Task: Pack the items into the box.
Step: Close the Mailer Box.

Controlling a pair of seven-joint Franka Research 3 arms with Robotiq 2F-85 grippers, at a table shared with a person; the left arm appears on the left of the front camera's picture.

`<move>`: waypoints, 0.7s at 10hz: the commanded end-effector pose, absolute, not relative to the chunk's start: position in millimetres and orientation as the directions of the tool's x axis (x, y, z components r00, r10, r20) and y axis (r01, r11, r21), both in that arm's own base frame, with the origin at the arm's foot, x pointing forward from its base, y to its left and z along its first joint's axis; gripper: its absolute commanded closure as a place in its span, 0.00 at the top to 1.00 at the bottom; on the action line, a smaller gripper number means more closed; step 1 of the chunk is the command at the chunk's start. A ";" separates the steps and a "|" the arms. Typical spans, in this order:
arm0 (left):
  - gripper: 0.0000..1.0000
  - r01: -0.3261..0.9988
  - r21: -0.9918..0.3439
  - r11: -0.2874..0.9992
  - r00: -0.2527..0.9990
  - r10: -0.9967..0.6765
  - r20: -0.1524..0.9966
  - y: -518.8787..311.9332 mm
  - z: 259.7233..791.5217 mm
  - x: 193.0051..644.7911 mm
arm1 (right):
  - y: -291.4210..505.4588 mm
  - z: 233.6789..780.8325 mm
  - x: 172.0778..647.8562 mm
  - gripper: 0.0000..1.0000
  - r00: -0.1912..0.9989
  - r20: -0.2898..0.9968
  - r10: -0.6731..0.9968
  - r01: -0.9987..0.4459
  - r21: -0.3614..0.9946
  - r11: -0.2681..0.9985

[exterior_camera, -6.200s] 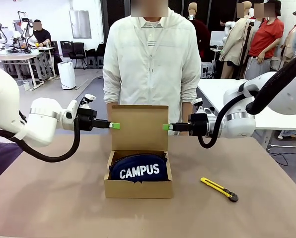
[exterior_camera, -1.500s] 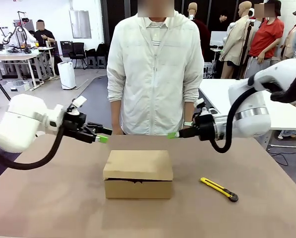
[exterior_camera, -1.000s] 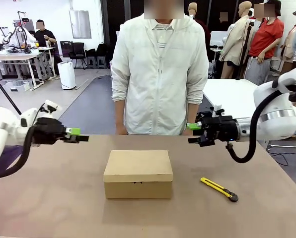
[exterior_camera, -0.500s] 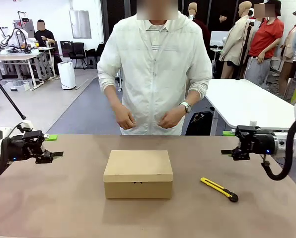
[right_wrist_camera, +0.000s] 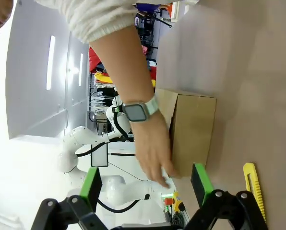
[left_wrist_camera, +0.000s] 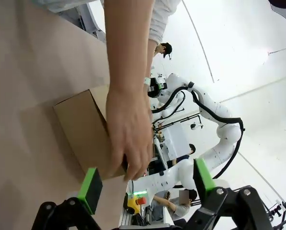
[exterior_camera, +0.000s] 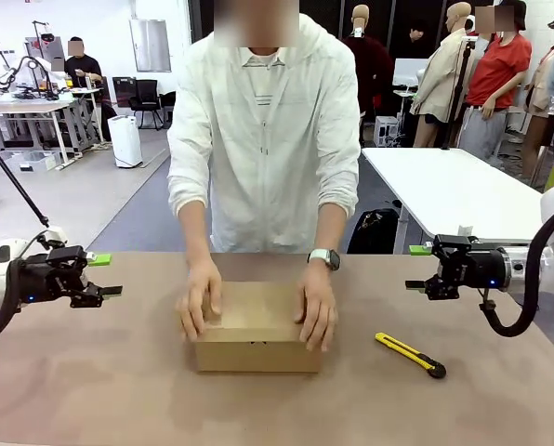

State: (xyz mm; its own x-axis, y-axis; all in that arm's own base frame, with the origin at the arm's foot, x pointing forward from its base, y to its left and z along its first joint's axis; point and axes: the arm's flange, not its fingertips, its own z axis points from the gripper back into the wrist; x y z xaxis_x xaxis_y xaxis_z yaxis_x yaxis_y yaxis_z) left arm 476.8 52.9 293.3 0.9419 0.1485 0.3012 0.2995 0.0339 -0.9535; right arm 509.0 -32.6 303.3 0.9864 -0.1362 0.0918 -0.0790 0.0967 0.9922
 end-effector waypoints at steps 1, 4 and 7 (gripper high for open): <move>1.00 0.308 -0.951 0.040 0.940 0.139 0.310 54.0 297.8 474.6 | -34.9 308.1 507.7 1.00 0.988 0.093 -0.125 -0.080 0.992 0.099; 1.00 0.308 -0.951 0.040 0.940 0.139 0.310 54.0 297.8 474.6 | -34.9 308.1 507.7 1.00 0.988 0.093 -0.125 -0.080 0.992 0.099; 1.00 0.308 -0.951 0.040 0.940 0.139 0.310 54.0 297.8 474.6 | -34.9 308.1 507.7 1.00 0.988 0.093 -0.125 -0.080 0.992 0.099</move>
